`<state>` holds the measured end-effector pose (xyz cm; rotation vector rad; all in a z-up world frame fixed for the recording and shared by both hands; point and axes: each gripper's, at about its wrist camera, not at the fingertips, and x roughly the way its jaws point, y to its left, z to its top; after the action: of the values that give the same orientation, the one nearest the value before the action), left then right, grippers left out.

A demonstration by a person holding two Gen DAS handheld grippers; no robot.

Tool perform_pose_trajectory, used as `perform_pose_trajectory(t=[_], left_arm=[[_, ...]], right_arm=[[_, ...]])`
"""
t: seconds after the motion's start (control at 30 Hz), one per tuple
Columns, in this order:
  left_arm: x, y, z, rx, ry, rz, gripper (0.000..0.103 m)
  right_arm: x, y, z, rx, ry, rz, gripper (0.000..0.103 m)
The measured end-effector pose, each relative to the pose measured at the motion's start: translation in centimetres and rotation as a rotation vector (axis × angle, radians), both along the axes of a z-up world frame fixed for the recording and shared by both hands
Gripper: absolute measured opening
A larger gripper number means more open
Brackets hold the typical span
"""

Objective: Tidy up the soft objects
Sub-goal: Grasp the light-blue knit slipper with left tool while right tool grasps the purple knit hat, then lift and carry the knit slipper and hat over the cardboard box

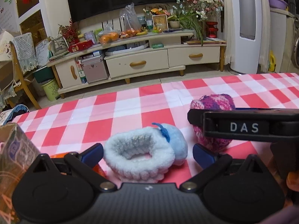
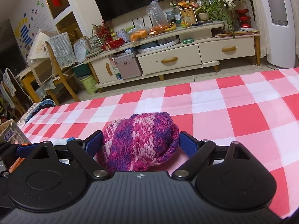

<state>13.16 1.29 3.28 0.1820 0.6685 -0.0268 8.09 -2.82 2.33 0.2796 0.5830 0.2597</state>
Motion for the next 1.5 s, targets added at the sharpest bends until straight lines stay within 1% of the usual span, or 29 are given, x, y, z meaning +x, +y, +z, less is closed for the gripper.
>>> perform_pose_trajectory(t=[0.03, 0.1, 0.23, 0.43, 0.5, 0.53, 0.57, 0.6, 0.9, 1.07, 1.3, 1.5], left_arm=[[0.2, 0.0, -0.1, 0.002, 0.006, 0.001, 0.101], [0.4, -0.2, -0.3, 0.016, 0.008, 0.009, 0.096], [0.9, -0.1, -0.4, 0.024, 0.012, 0.018, 0.091], [0.7, -0.4, -0.6, 0.038, 0.012, 0.002, 0.069], [0.5, -0.6, -0.6, 0.037, 0.009, -0.013, 0.055], [0.5, -0.7, -0.6, 0.034, 0.012, -0.021, 0.052], [0.4, -0.7, -0.6, 0.024, 0.015, -0.027, 0.047], [0.3, -0.7, -0.6, 0.005, 0.02, -0.028, 0.045], [-0.9, -0.2, -0.4, -0.081, 0.035, -0.033, 0.042], [-2.4, -0.6, -0.3, -0.096, 0.053, -0.061, 0.042], [-5.6, -1.1, -0.2, -0.118, 0.075, -0.099, 0.042], [-8.4, -1.0, -0.2, -0.135, 0.09, -0.128, 0.042]], right_arm=[[0.0, -0.1, -0.1, 0.008, 0.001, 0.0, 0.103], [-0.4, -0.4, -0.2, 0.026, -0.005, -0.002, 0.103], [-0.6, -0.9, -0.1, 0.066, 0.003, 0.004, 0.095], [-1.2, -0.8, -0.1, 0.05, -0.006, 0.01, 0.086], [-1.4, -0.8, 0.0, 0.039, -0.011, 0.011, 0.084], [-1.5, -0.8, 0.0, 0.037, -0.012, 0.009, 0.083], [-1.6, -0.8, 0.0, 0.034, -0.013, 0.008, 0.083], [-1.7, -0.8, 0.0, 0.03, -0.013, 0.008, 0.082], [-2.8, -2.0, 0.0, -0.001, -0.017, -0.001, 0.079], [-3.8, -2.8, -0.1, 0.004, -0.007, -0.018, 0.079], [-5.4, -3.5, 0.1, -0.016, 0.008, -0.038, 0.079], [-6.8, -3.2, 0.2, -0.041, 0.021, -0.046, 0.079]])
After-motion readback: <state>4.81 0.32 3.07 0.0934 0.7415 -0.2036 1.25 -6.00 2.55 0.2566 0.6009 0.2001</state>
